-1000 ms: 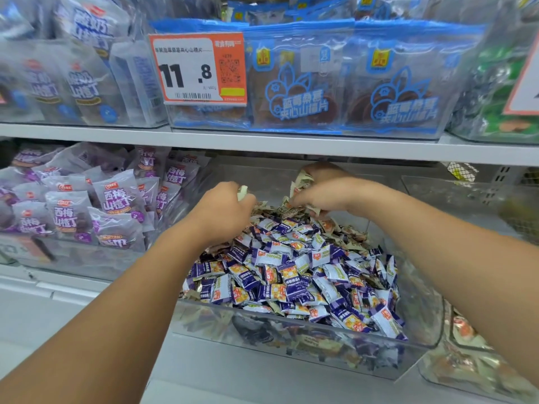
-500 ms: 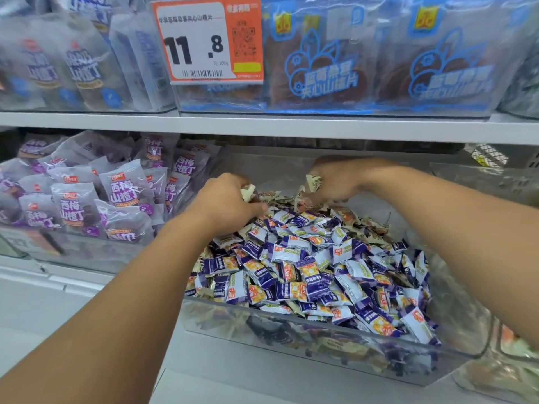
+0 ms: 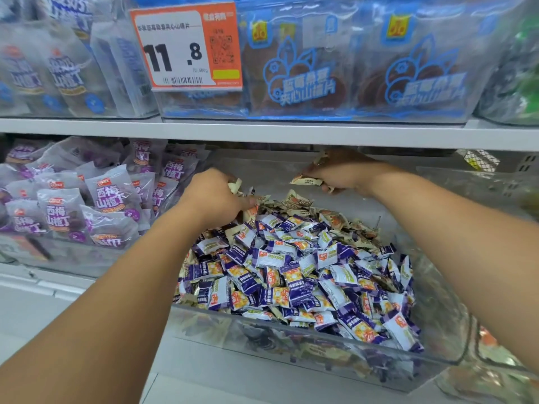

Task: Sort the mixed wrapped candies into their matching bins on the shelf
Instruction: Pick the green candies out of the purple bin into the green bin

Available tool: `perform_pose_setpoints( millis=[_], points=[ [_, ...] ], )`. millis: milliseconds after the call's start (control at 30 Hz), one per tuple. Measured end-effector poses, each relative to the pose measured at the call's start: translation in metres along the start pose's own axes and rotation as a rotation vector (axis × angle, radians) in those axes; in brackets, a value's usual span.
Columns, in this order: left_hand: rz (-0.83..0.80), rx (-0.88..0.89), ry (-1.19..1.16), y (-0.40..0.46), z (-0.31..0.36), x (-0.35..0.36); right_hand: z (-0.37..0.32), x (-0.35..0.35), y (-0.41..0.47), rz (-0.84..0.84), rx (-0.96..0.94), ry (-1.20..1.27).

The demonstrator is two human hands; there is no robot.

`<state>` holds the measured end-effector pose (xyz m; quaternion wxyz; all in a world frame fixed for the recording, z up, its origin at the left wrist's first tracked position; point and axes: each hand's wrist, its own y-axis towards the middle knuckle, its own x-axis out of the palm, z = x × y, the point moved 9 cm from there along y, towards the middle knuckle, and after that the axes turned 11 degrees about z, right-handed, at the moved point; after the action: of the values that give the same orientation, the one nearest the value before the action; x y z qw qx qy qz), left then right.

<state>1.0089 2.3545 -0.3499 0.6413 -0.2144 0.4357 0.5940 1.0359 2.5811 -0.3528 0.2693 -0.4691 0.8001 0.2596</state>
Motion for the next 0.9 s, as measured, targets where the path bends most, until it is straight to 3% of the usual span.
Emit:
perform_pose_setpoints(
  millis=[233, 533, 733, 900],
  points=[
    [0.007, -0.069, -0.185, -0.009, -0.011, -0.009, 0.004, 0.011, -0.001, -0.052, 0.011, -0.088],
    [0.195, 0.200, -0.190, -0.004, 0.007, -0.030, -0.032, 0.034, 0.003, 0.010, -0.376, -0.554],
    [0.122, 0.264, -0.078, -0.007, 0.005, -0.015, -0.040, 0.054, -0.007, 0.035, -0.428, -0.754],
    [0.129, 0.269, -0.091, -0.006, 0.003, -0.016, -0.046, 0.052, -0.011, 0.060, -0.417, -0.739]
  ],
)
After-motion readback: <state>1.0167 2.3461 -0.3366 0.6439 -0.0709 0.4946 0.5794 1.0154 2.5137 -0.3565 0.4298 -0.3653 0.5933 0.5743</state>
